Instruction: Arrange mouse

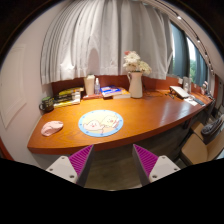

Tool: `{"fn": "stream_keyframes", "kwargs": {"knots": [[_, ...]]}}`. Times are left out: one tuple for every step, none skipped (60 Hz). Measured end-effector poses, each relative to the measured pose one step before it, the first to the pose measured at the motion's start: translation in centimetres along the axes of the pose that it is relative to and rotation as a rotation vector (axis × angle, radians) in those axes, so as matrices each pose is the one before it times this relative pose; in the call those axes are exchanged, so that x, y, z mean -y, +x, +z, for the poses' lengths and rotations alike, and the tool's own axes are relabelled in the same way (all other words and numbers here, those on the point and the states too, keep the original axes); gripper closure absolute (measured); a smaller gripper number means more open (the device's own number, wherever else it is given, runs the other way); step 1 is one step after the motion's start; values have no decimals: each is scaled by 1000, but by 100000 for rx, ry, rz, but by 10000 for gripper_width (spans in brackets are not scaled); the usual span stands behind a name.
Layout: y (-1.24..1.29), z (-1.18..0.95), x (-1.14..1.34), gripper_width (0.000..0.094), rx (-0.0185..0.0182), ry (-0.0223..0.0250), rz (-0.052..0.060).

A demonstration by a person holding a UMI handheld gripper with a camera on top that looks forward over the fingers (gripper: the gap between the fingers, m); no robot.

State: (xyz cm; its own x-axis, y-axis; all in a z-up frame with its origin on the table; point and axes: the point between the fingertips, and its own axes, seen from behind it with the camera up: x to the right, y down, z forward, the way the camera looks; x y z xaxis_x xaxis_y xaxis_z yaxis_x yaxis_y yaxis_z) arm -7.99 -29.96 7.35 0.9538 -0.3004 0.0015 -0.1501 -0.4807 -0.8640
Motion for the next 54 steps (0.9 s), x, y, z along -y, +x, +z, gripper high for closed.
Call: {"fn": "stream_keyframes", "kwargs": {"knots": [[-1269, 232, -572, 174, 1181, -901, -313], [-1266, 330, -509, 174, 1279, -688, -333], [-1306, 287, -422, 174, 1548, -522, -353], [-1300, 295, -382, 174, 1652, -506, -341], [-1259, 298, -366, 174, 1568, -702, -212], [-1260, 326, -374, 173, 1522, -823, -256], [-1197, 316, -341, 174, 1555, -782, -404], [-1210, 334, -212, 175, 1544, -663, -571], [-1132, 349, -165, 171, 1428, -554, -748], [-1027, 367, -174, 170, 1219, -530, -868], [-1005, 369, -144, 164, 1043, -536, -847], [-1030, 359, -52, 161, 1091, -439, -849], [-1018, 380, -10, 162, 1209, -218, -869], [-981, 384, 73, 164, 1171, -134, -757], [-968, 446, 104, 158, 1044, -105, -566], [-947, 457, 123, 159, 979, -58, -414], [-906, 475, 160, 160, 1021, -54, -375], [-916, 501, 161, 160, 1026, -29, -263], [-888, 513, 153, 161, 1046, -44, -237], [-782, 514, 170, 160, 894, -132, -264], [-739, 530, 153, 160, 719, -226, -211], [-673, 520, 131, 161, 563, -226, -176], [-626, 513, 141, 160, 481, -273, -118], [-614, 481, 159, 161, 467, -232, -187], [-582, 509, 181, 161, 432, -150, -323], [-501, 465, 225, 162, 344, -90, -396], [-423, 465, 243, 161, 137, -60, -371], [-372, 496, 269, 162, 43, -35, -316], [-373, 468, 274, 162, 66, 43, -315], [-345, 469, 247, 163, 89, 31, -285], [-276, 455, 232, 163, -59, -63, -150], [-189, 433, 201, 163, -230, -222, -44], [-140, 440, 199, 160, -358, -219, 11], [-126, 416, 220, 160, -327, -111, -52], [-162, 424, 227, 161, -133, -93, -31], [-183, 452, 230, 160, -46, -27, -22], [-167, 439, 243, 161, -47, 9, 30], [-151, 396, 244, 160, -28, 69, 8], [-131, 402, 227, 160, -69, 61, 25], [-176, 436, 177, 161, -46, -80, 66], [-150, 418, 164, 161, 49, -223, 47], [-146, 422, 147, 160, 64, -255, 19], [140, 286, 196, 155, -939, -165, -191], [-31, 275, 251, 164, -340, -23, -518], [-96, 328, 239, 167, -393, -35, -511], [-35, 247, 186, 166, -92, -107, -460], [-95, 277, 201, 167, -111, -227, -131], [-132, 284, 183, 167, 15, -172, 6], [-166, 282, 239, 167, 96, -44, 36], [-123, 307, 281, 167, 197, 77, -40], [-133, 334, 282, 167, 116, 88, -26], [-85, 344, 249, 167, 49, 36, -81], [107, 124, 63, 168, 493, 547, -173], [-186, 522, 340, 167, -488, -488, -89]]}}
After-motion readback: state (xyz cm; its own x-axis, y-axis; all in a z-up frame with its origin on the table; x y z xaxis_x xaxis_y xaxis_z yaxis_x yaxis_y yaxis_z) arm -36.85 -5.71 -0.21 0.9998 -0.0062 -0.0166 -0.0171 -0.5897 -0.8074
